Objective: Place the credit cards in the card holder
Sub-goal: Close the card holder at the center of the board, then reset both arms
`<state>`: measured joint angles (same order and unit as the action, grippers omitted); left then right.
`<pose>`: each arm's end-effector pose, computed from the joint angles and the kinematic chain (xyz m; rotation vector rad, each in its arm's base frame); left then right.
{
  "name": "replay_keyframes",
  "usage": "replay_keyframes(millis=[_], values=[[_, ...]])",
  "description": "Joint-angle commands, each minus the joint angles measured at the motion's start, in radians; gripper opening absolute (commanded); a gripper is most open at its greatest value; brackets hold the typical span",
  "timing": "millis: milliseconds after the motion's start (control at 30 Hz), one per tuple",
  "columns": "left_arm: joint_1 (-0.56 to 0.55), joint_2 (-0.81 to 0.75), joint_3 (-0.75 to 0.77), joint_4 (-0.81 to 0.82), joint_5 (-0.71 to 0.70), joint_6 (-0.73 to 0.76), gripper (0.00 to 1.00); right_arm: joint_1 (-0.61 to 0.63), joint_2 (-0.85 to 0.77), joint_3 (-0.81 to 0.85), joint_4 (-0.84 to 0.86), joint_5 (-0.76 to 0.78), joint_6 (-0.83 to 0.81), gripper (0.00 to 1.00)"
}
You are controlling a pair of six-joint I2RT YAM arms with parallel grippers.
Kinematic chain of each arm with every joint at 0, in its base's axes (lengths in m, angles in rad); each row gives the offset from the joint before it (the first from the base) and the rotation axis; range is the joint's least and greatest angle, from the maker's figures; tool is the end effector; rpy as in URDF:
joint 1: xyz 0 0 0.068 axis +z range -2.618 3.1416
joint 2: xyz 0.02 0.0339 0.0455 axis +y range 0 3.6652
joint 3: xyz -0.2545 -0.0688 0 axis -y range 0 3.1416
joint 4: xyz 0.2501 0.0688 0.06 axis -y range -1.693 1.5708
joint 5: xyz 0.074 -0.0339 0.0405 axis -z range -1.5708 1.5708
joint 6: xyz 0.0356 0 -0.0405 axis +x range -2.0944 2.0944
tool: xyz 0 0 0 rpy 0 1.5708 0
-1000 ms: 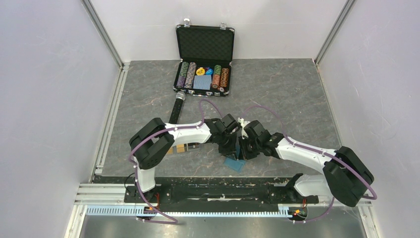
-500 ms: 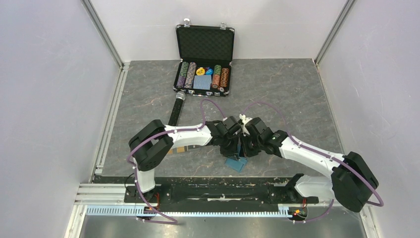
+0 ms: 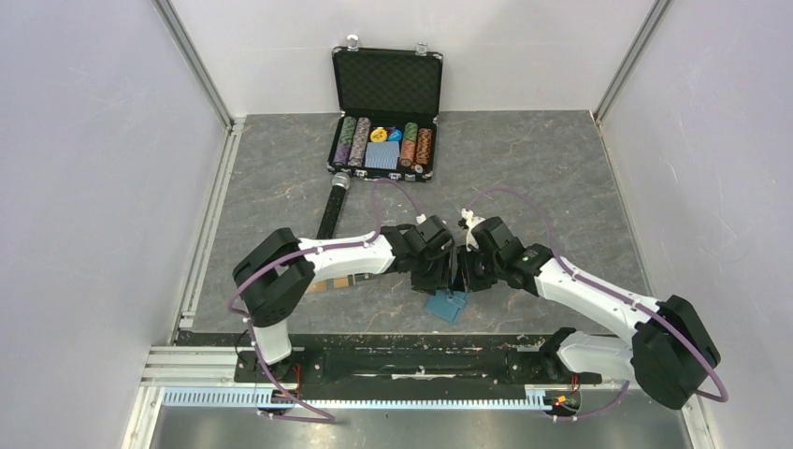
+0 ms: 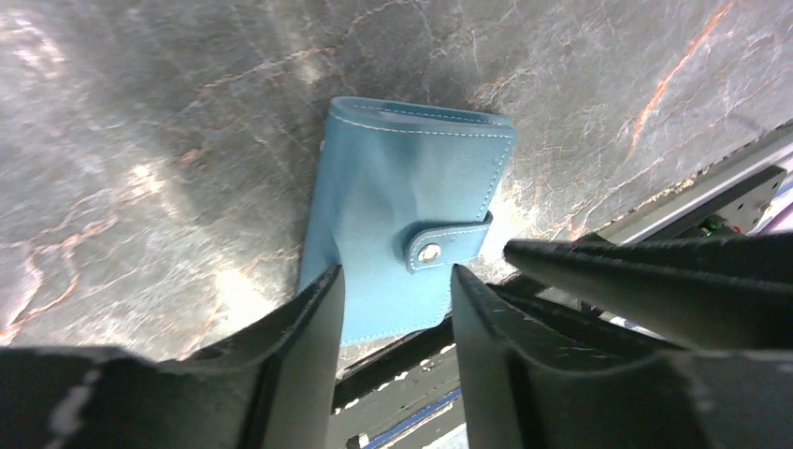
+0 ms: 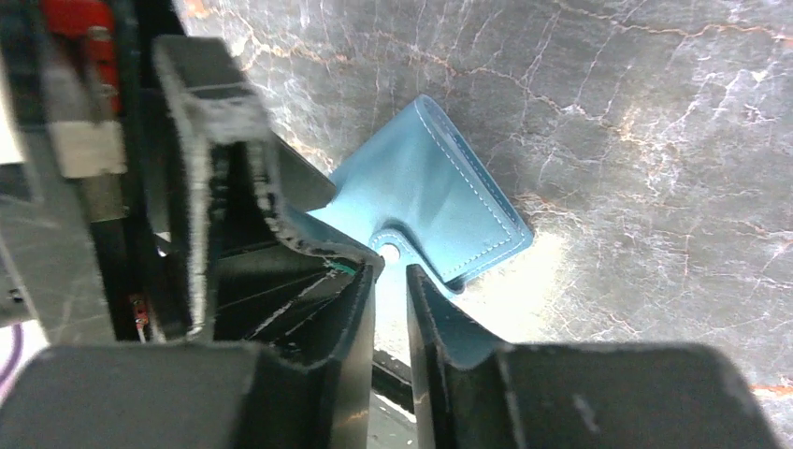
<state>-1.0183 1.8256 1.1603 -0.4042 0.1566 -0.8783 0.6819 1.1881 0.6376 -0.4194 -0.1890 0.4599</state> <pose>0.1897 -0.3182 0.1569 0.2595 2.8731 -0.7319 0.1752 0.1509 0.1800 -0.3722 2.6344 0.6573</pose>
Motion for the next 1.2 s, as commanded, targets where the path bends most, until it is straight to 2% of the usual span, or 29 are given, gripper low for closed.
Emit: replay_keyframes(millis=[0,67,167,233,300,400,533,733,1000,1167], values=[[0.003,-0.105,-0.001,-0.003,-0.058,0.047,0.56,-0.026,-0.047,0.026,0.029,-0.002,0.011,0.24],[0.016,-0.143,-0.023,0.029,-0.049,0.05,0.57,-0.044,-0.064,0.029,0.03,-0.003,0.014,0.33],[0.043,-0.216,-0.081,0.119,-0.01,0.046,0.61,-0.076,-0.087,0.028,0.031,-0.014,0.018,0.57],[0.066,-0.272,-0.121,0.168,0.0,0.037,0.62,-0.099,-0.101,0.028,0.03,-0.028,0.019,0.7],[0.098,-0.331,-0.164,0.218,0.005,0.027,0.63,-0.117,-0.114,0.027,0.03,-0.036,0.019,0.8],[0.171,-0.429,-0.245,0.306,0.054,-0.007,0.68,-0.142,-0.131,0.024,0.03,-0.042,0.02,0.88],[0.3,-0.563,-0.384,0.455,0.128,-0.074,0.84,-0.165,-0.137,0.019,0.029,-0.058,0.019,0.94],[0.509,-0.692,-0.487,0.45,0.236,-0.058,1.0,-0.194,-0.125,0.036,0.029,-0.06,0.019,0.98],[0.806,-0.777,-0.566,0.425,0.388,-0.02,1.0,-0.243,-0.09,0.08,0.009,-0.032,0.007,0.98],[0.978,-0.776,-0.527,0.31,0.4,0.07,1.0,-0.284,-0.072,0.095,0.0,0.023,-0.022,0.98]])
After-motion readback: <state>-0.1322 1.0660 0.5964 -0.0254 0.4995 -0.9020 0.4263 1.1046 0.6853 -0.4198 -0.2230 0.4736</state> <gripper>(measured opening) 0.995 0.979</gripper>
